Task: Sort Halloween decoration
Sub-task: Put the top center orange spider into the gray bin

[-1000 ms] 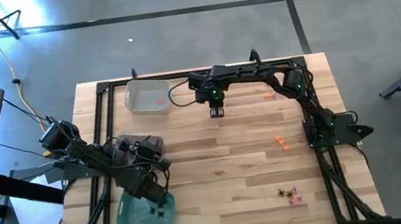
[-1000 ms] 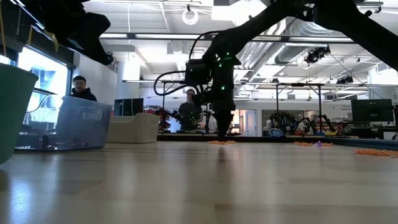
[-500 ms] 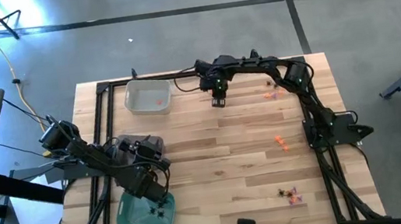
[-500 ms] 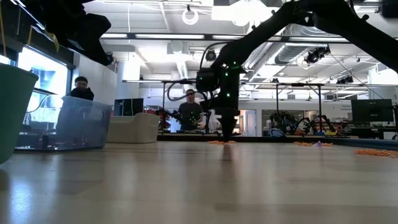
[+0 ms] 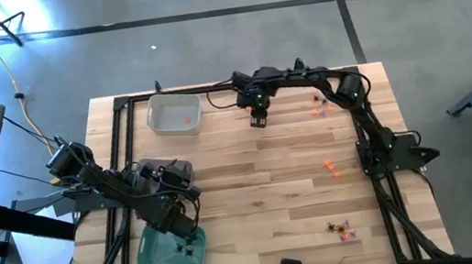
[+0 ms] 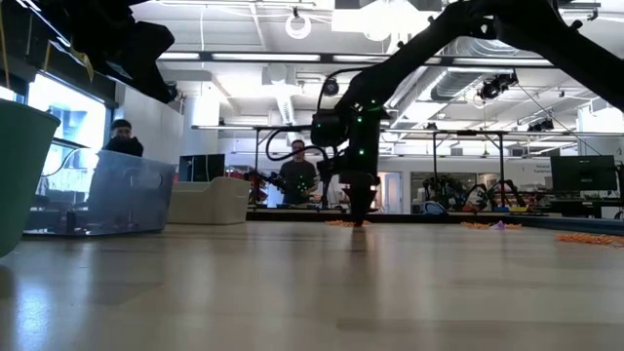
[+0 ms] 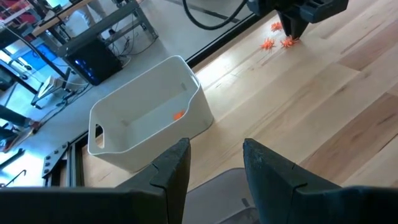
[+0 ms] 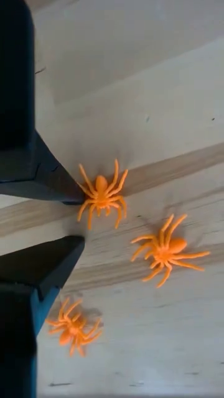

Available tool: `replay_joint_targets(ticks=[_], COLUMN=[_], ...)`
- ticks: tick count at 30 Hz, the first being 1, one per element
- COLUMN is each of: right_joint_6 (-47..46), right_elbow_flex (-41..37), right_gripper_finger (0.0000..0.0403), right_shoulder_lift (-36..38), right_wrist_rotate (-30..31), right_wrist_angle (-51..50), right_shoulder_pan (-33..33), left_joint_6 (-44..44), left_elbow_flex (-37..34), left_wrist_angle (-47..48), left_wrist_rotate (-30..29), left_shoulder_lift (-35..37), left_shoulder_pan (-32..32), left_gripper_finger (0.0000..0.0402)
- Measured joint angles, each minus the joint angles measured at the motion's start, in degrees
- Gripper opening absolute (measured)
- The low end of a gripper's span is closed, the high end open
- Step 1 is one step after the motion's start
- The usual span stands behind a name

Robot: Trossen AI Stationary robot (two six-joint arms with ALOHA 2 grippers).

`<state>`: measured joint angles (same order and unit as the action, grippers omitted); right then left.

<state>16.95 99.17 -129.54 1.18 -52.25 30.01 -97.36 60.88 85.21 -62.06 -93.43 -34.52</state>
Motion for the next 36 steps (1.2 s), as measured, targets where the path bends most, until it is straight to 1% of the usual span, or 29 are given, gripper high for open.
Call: replay_joint_targets(ticks=[3,7,11,15,20,26,36], right_joint_6=[0.87,1.11,1.11,0.80,-0.31,-1.49,-1.49], right_elbow_flex=[2.76,6.63,8.73,9.49,7.56,4.24,-0.60], right_gripper_finger=[0.0117,0.0118,0.0118,0.0118,0.0118,0.0118,0.0118], right_shoulder_lift=[-0.51,-0.55,-0.52,-0.45,-0.43,-0.41,0.21], right_wrist_rotate=[1.96,1.91,2.10,-0.02,-2.86,-5.81,-6.00], right_wrist_angle=[-2.57,-4.53,-5.39,-5.24,-4.76,-1.05,6.34], right_shoulder_pan=[0.04,0.08,-0.08,-0.16,-0.16,-0.16,-0.16], left_joint_6=[0.00,-0.05,-0.04,-0.03,0.00,0.00,0.01], left_elbow_flex=[0.00,0.01,0.02,0.02,0.02,0.02,0.02], left_wrist_angle=[-0.02,-0.18,-0.44,-0.44,-0.49,-0.52,-1.37], left_wrist_rotate=[0.00,0.00,0.00,0.00,0.01,0.00,0.13], left_shoulder_lift=[0.00,0.00,0.00,0.00,0.00,0.00,0.00], left_shoulder_pan=[0.00,0.00,0.00,0.00,0.00,0.00,0.00], left_gripper_finger=[0.0136,0.0136,0.0136,0.0136,0.0136,0.0136,0.0136])
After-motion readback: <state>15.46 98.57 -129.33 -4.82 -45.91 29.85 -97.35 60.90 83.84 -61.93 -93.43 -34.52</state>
